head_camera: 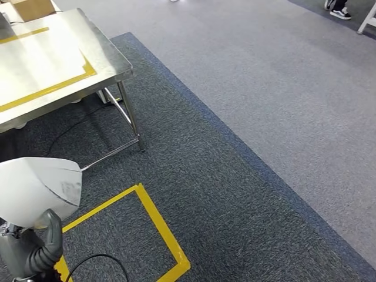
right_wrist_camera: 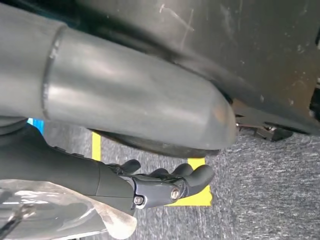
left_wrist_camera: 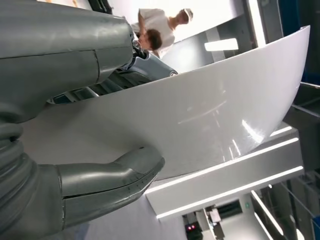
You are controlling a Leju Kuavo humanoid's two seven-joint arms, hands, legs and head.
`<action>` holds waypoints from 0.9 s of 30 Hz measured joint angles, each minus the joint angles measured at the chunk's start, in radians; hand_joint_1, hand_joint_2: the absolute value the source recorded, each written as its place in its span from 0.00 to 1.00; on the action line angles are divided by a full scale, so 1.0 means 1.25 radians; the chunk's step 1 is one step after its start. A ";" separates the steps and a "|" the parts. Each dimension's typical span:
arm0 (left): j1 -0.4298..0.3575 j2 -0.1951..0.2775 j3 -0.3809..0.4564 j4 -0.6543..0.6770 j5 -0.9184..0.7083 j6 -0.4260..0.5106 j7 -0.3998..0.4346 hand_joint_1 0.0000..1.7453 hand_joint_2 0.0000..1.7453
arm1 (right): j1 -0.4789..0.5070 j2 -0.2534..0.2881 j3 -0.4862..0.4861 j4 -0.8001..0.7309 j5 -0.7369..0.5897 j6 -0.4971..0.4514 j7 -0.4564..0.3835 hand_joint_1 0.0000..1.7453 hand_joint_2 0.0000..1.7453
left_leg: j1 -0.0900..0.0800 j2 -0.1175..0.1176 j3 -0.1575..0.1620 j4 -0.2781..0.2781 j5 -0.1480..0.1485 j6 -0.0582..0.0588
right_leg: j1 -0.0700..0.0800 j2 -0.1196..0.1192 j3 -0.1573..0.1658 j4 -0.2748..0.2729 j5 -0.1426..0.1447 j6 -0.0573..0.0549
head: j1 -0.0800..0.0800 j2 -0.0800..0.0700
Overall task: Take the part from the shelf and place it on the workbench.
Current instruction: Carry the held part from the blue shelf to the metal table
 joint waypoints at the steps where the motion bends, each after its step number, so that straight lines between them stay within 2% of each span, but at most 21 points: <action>1: -0.001 0.000 0.000 0.000 0.001 -0.001 0.000 1.00 1.00 | 0.001 0.000 0.000 0.000 0.001 -0.002 -0.001 0.00 0.00 | -0.002 0.019 -0.010 0.023 -0.015 -0.003 | -0.001 -0.013 0.002 -0.003 0.001 -0.004 | -0.002 0.000; 3: -0.004 0.000 0.000 0.000 0.002 -0.003 0.000 1.00 1.00 | 0.003 0.000 0.000 0.000 0.003 -0.003 -0.003 0.00 0.00 | -0.003 0.064 -0.049 0.112 -0.063 -0.009 | 0.000 -0.039 0.006 -0.005 -0.001 -0.011 | -0.005 0.000; 4: -0.004 0.000 0.000 0.000 0.002 -0.004 0.000 1.00 1.00 | 0.003 0.000 0.000 0.000 0.003 -0.003 -0.003 0.00 0.00 | -0.001 0.075 -0.073 0.164 -0.086 -0.012 | 0.001 -0.053 0.007 -0.005 -0.003 -0.013 | -0.005 0.000; 5: -0.004 0.000 0.000 0.000 0.002 -0.005 0.000 1.00 1.00 | 0.004 0.000 0.000 0.000 0.003 -0.003 -0.003 0.00 0.00 | 0.000 0.080 -0.089 0.201 -0.097 -0.013 | 0.002 -0.066 0.008 -0.004 -0.005 -0.013 | -0.005 0.000; 6: -0.004 0.000 0.000 0.000 0.002 -0.005 0.000 1.00 1.00 | 0.004 0.000 0.000 0.000 0.003 -0.003 -0.003 0.00 0.00 | 0.001 0.084 -0.093 0.212 -0.093 -0.014 | 0.002 -0.078 0.010 -0.004 -0.007 -0.013 | -0.005 0.000; 7: -0.004 0.000 0.000 0.000 0.003 -0.005 0.000 1.00 1.00 | 0.004 0.000 0.000 0.000 0.004 -0.003 -0.003 0.00 0.00 | 0.001 0.087 -0.082 0.191 -0.073 -0.014 | 0.002 -0.090 0.013 -0.004 -0.009 -0.013 | -0.005 0.000; 8: -0.004 0.000 0.000 0.000 0.003 -0.005 0.000 1.00 1.00 | 0.003 0.000 0.000 0.000 0.004 -0.003 -0.003 0.00 0.00 | 0.001 0.095 -0.057 0.145 -0.045 -0.012 | 0.002 -0.100 0.017 -0.004 -0.012 -0.011 | -0.005 0.000; 10: -0.006 0.000 0.000 0.000 0.004 -0.005 0.000 1.00 1.00 | 0.003 0.000 0.000 0.000 0.006 -0.002 -0.003 0.00 0.00 | -0.005 0.129 -0.005 0.043 -0.006 -0.005 | 0.006 -0.117 0.023 -0.003 -0.020 -0.004 | -0.006 0.000; 12: -0.009 0.000 0.000 0.000 0.004 -0.005 0.001 1.00 1.00 | 0.002 0.000 0.000 0.000 0.008 -0.003 -0.003 0.00 0.00 | -0.011 0.149 0.013 0.002 -0.003 0.005 | 0.011 -0.133 0.027 -0.002 -0.025 0.005 | -0.005 0.000; 14: -0.008 0.000 0.000 0.000 0.005 -0.004 0.001 1.00 1.00 | 0.000 0.000 0.002 0.000 0.015 -0.004 -0.001 0.00 0.00 | -0.011 0.135 0.009 0.000 -0.004 0.014 | 0.013 -0.148 0.031 -0.003 -0.029 0.012 | -0.004 0.000; 15: -0.007 0.000 0.000 0.000 0.005 -0.004 0.001 1.00 1.00 | -0.002 0.000 0.005 0.000 0.022 -0.005 0.000 0.00 0.00 | -0.009 0.126 0.009 -0.001 -0.003 0.018 | 0.012 -0.141 0.031 0.001 -0.035 0.016 | -0.002 0.000; 17: -0.010 -0.001 -0.001 0.000 0.005 -0.004 0.001 1.00 1.00 | -0.002 0.000 0.014 0.000 0.036 -0.008 0.004 0.00 0.00 | -0.004 0.108 0.009 -0.005 0.000 0.027 | 0.008 -0.102 0.008 0.049 -0.067 0.023 | 0.002 0.000; 18: -0.011 -0.002 -0.002 0.000 0.005 -0.004 0.001 1.00 1.00 | -0.002 0.000 0.018 0.000 0.040 -0.010 0.006 0.00 0.00 | -0.003 0.100 0.009 -0.006 0.001 0.030 | 0.007 -0.076 -0.018 0.100 -0.092 0.025 | 0.005 0.000; 19: -0.013 -0.002 -0.003 0.000 0.005 -0.004 0.002 1.00 1.00 | -0.001 0.000 0.021 0.000 0.042 -0.012 0.007 0.00 0.00 | -0.003 0.091 0.008 -0.006 0.001 0.032 | 0.006 -0.062 -0.047 0.157 -0.114 0.026 | 0.006 0.000; 20: -0.013 -0.003 -0.003 0.001 0.005 -0.004 0.002 1.00 1.00 | -0.001 -0.001 0.022 0.000 0.044 -0.014 0.008 0.00 0.00 | -0.003 0.081 0.008 -0.005 0.000 0.033 | 0.007 -0.056 -0.074 0.205 -0.127 0.026 | 0.006 0.000; 21: -0.013 -0.003 -0.004 0.001 0.005 -0.004 0.002 1.00 1.00 | 0.000 -0.001 0.024 0.000 0.047 -0.015 0.010 0.00 0.00 | -0.004 0.071 0.009 -0.005 0.000 0.033 | 0.007 -0.053 -0.091 0.229 -0.126 0.025 | 0.006 0.000; 22: -0.013 -0.003 -0.004 0.001 0.005 -0.003 0.003 1.00 1.00 | 0.001 -0.001 0.027 0.000 0.049 -0.016 0.010 0.00 0.00 | -0.004 0.059 0.010 -0.005 0.000 0.033 | 0.007 -0.050 -0.093 0.219 -0.107 0.024 | 0.006 0.000; 23: -0.013 -0.003 -0.005 0.001 0.005 -0.003 0.003 1.00 1.00 | 0.001 -0.001 0.030 0.000 0.051 -0.016 0.011 0.00 0.00 | -0.004 0.048 0.011 -0.005 0.000 0.033 | 0.007 -0.045 -0.079 0.178 -0.075 0.021 | 0.006 0.000; 25: -0.014 -0.003 -0.005 0.001 0.005 -0.003 0.003 1.00 1.00 | 0.001 -0.001 0.035 0.000 0.054 -0.018 0.011 0.00 0.00 | -0.004 0.026 0.012 -0.005 0.000 0.031 | 0.006 -0.009 -0.036 0.069 -0.017 0.013 | 0.006 0.000; 26: -0.015 -0.003 -0.006 0.001 0.005 -0.003 0.004 1.00 1.00 | 0.001 -0.002 0.037 0.000 0.056 -0.019 0.011 0.00 0.00 | -0.004 0.017 0.011 -0.003 0.001 0.029 | 0.005 0.008 -0.020 0.031 -0.004 0.010 | 0.006 0.000; 27: -0.015 -0.004 -0.006 0.001 0.005 -0.003 0.004 1.00 1.00 | 0.000 -0.002 0.039 0.000 0.061 -0.020 0.012 0.00 0.00 | -0.003 0.008 0.008 -0.003 0.002 0.024 | 0.005 0.019 -0.010 0.011 -0.002 0.007 | 0.005 0.000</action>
